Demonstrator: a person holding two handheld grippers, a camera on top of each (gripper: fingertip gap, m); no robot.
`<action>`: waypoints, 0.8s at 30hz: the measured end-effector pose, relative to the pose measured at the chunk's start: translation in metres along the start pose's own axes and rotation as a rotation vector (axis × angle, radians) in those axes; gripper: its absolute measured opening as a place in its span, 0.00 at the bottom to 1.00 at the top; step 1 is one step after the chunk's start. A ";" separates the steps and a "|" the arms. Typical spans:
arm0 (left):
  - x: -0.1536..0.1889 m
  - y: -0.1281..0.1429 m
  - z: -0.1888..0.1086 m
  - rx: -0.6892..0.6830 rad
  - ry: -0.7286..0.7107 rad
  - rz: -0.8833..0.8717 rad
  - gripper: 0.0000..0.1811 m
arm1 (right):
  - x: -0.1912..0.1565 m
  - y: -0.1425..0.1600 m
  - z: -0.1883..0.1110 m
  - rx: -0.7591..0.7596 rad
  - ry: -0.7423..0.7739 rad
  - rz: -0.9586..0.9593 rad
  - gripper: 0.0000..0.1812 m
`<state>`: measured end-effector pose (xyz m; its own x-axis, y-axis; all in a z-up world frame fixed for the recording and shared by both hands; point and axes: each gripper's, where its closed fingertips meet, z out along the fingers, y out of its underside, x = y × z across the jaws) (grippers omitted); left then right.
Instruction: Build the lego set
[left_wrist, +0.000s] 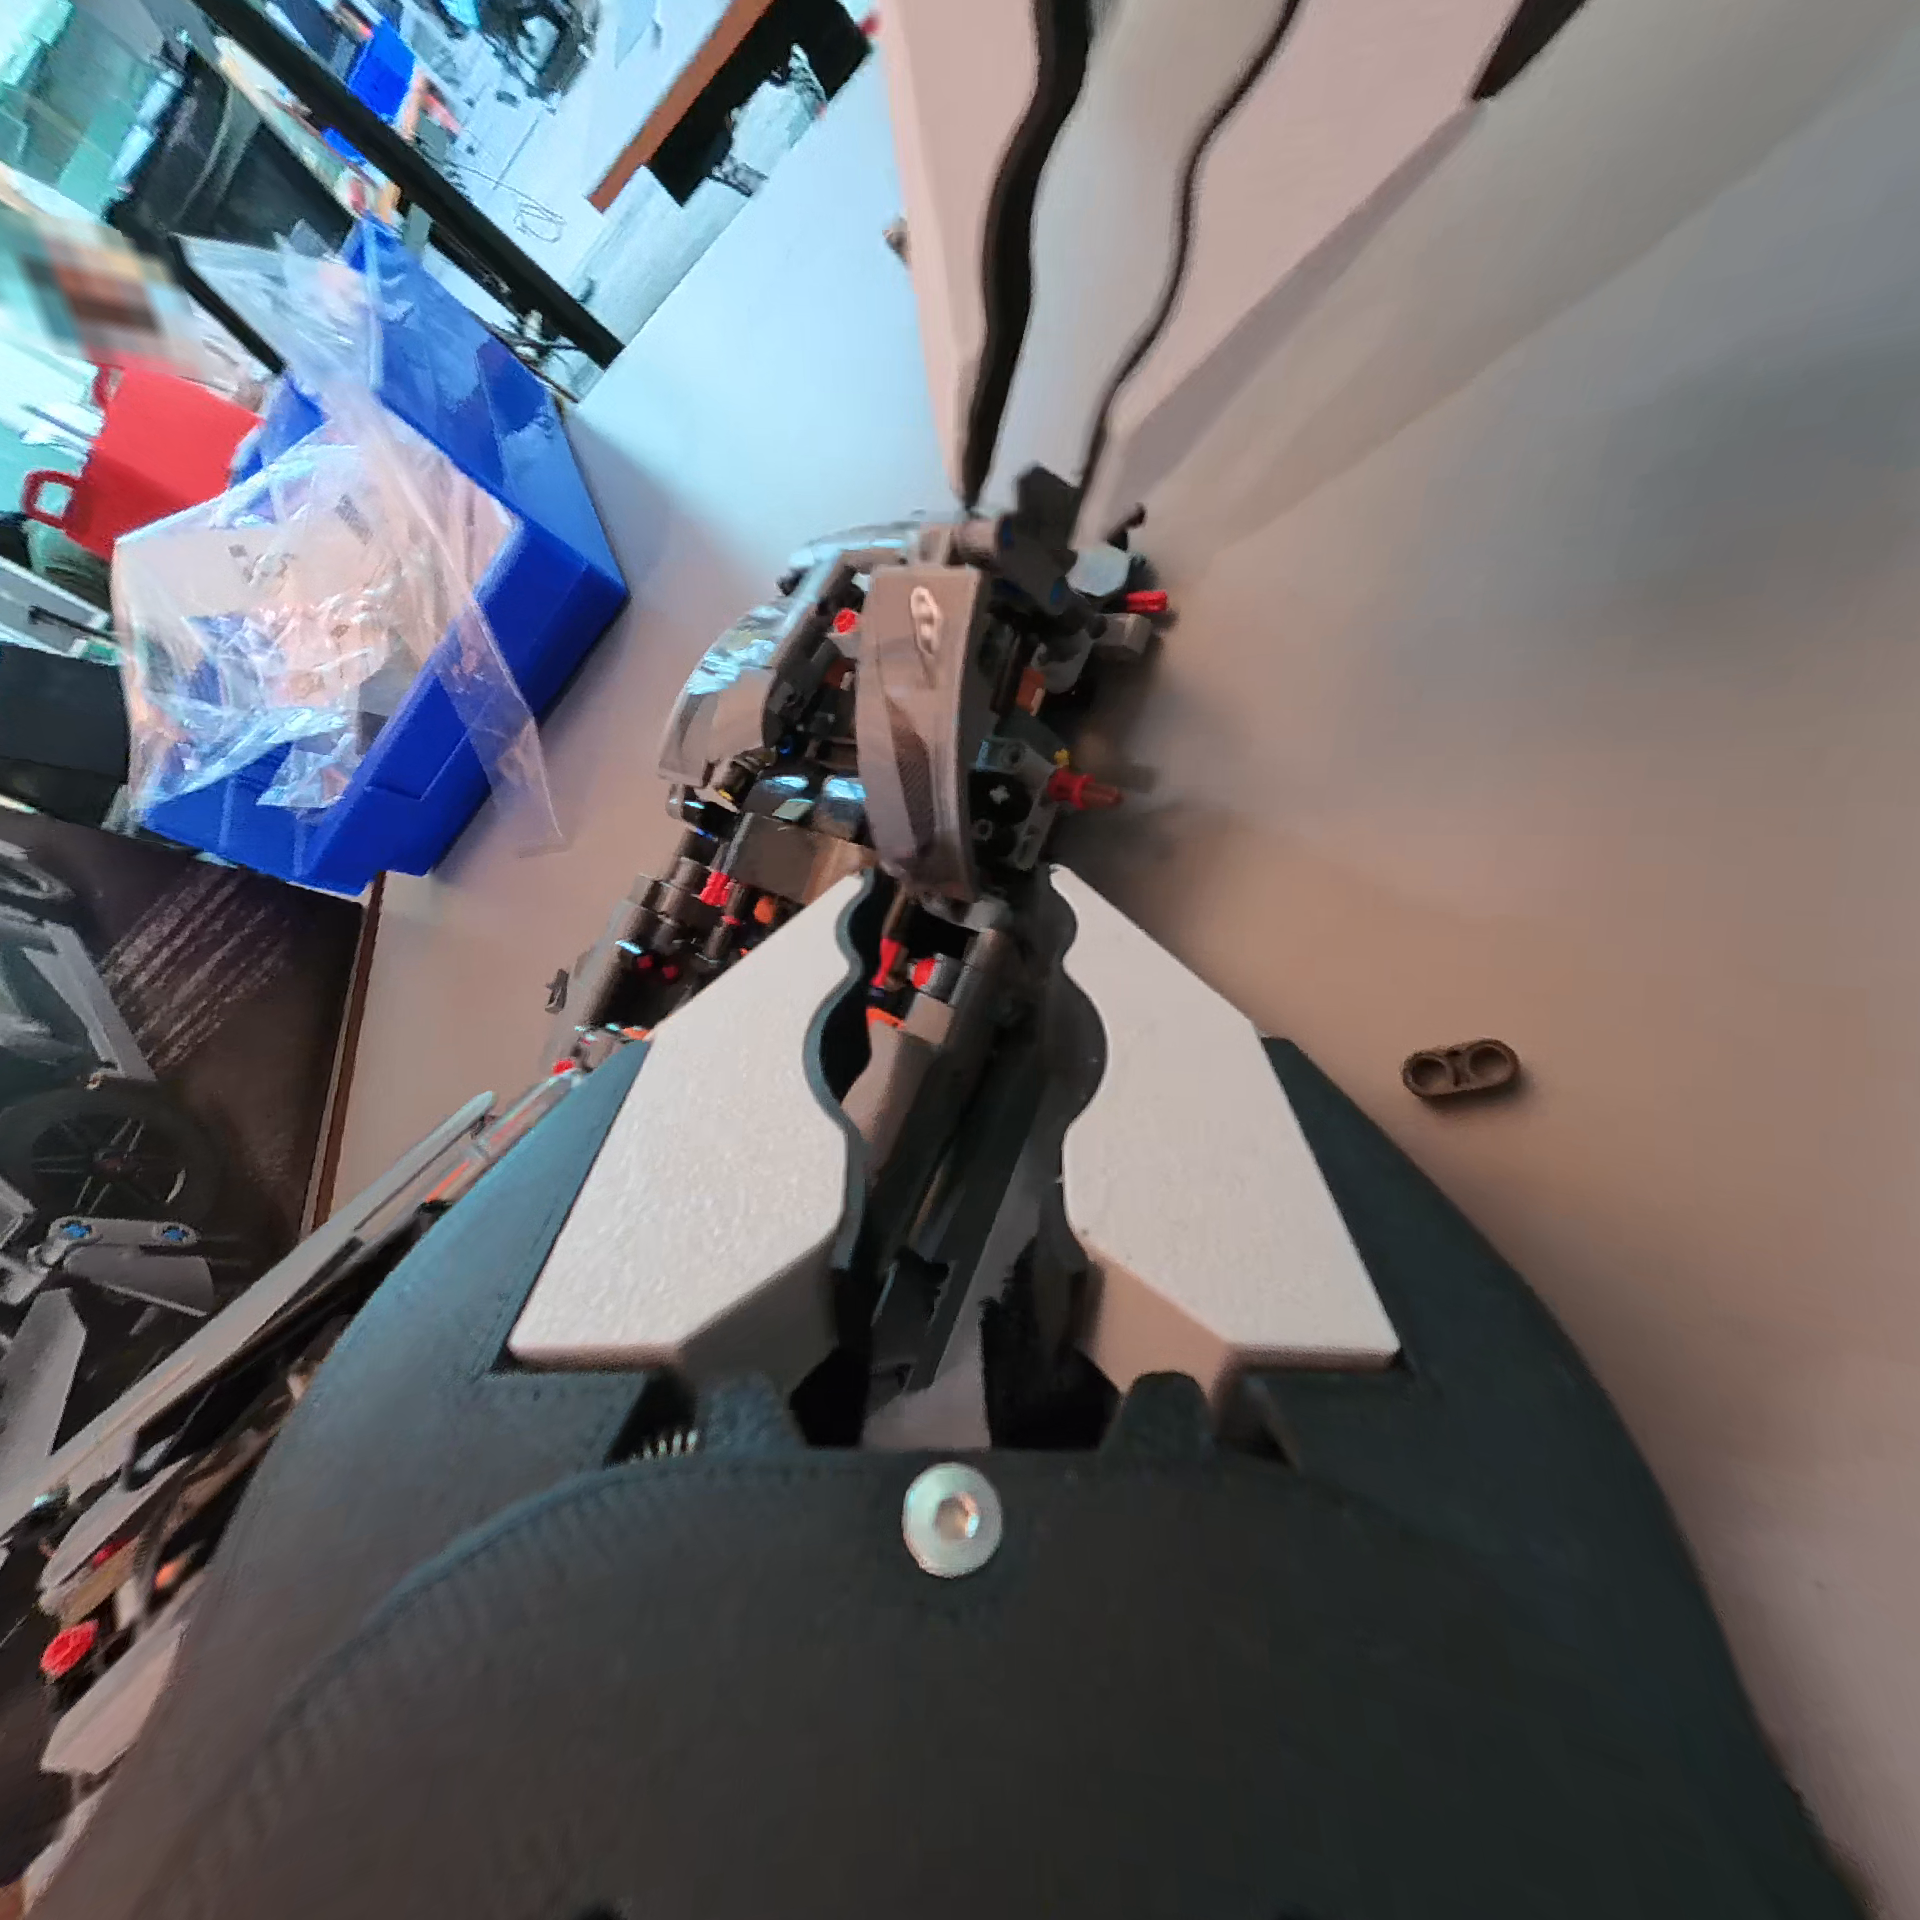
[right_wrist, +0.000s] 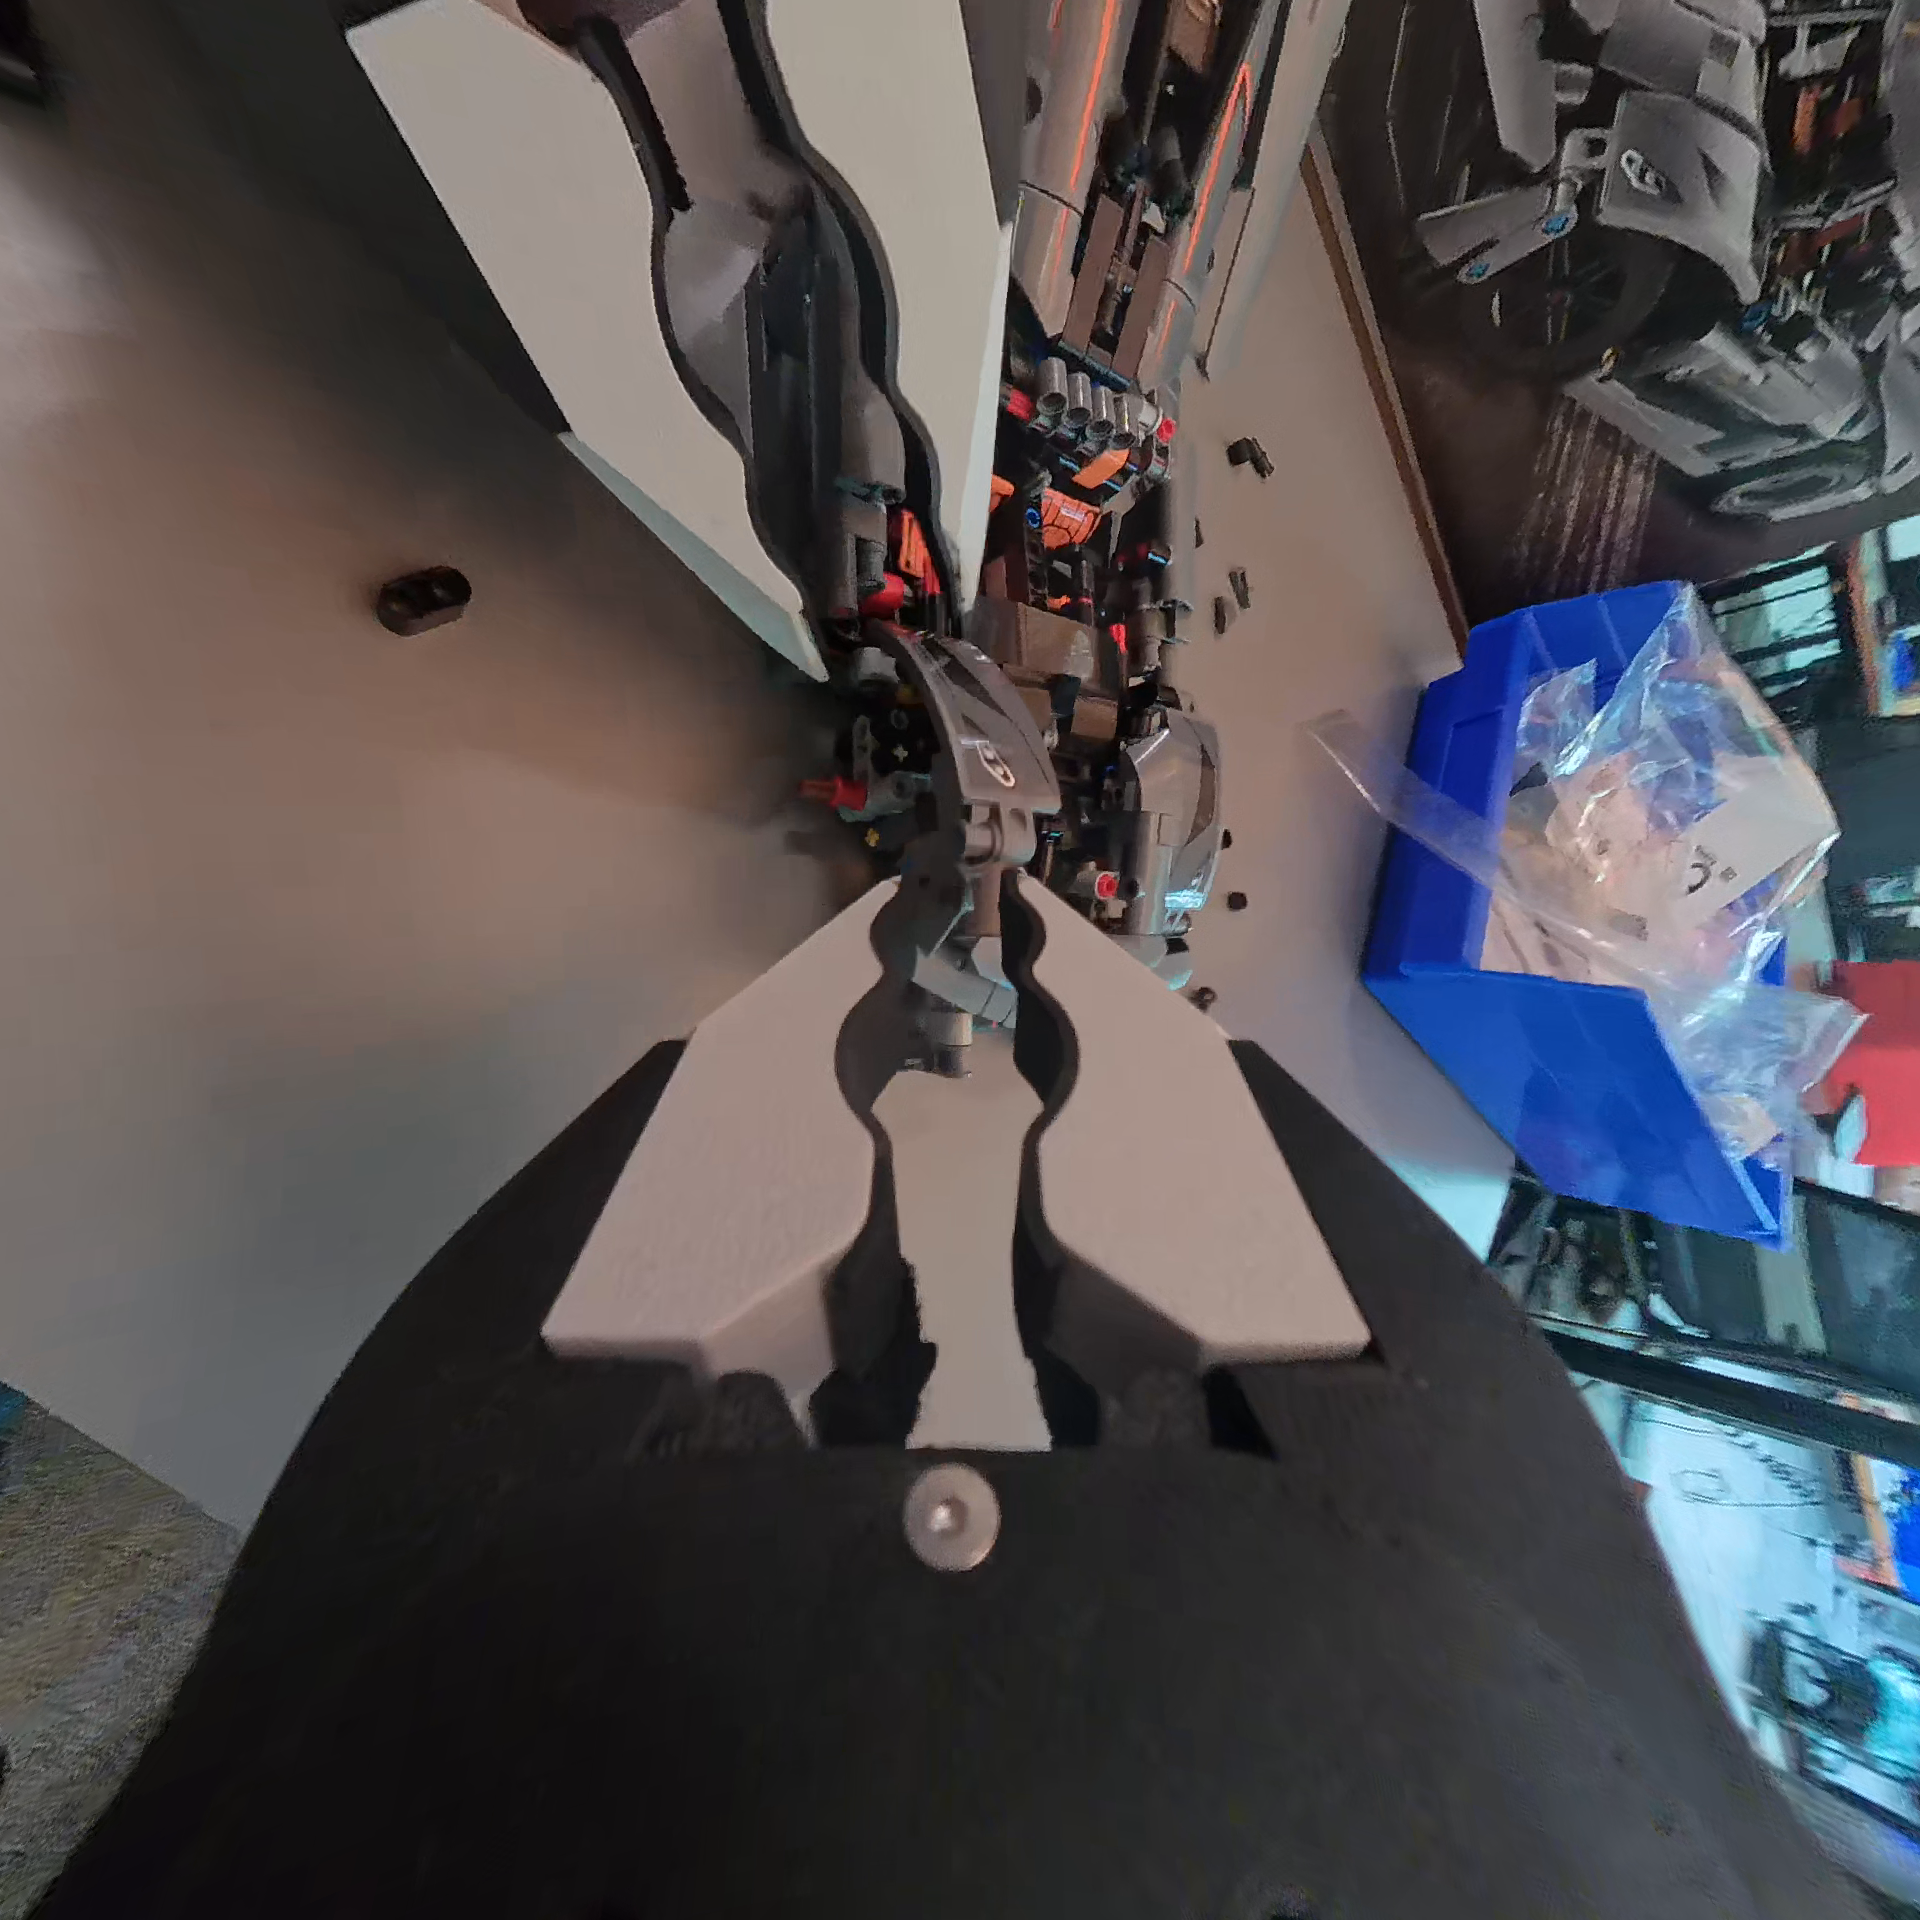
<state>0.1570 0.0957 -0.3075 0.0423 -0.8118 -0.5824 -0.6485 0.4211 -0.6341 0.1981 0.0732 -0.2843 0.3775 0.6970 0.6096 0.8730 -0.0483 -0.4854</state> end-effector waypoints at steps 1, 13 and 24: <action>-0.002 -0.002 -0.001 0.010 -0.013 0.000 0.15 | 0.000 0.000 0.000 0.015 -0.008 0.025 0.08; 0.001 -0.003 0.007 -0.011 -0.031 0.023 0.15 | -0.007 -0.001 0.003 0.066 -0.115 0.216 0.04; 0.000 0.000 0.004 0.002 -0.011 0.009 0.16 | 0.002 -0.022 -0.002 0.099 -0.122 0.244 0.03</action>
<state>0.1600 0.0973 -0.3088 0.0447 -0.8033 -0.5939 -0.6473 0.4296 -0.6297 0.1805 0.0743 -0.2713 0.5275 0.7544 0.3907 0.7245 -0.1593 -0.6707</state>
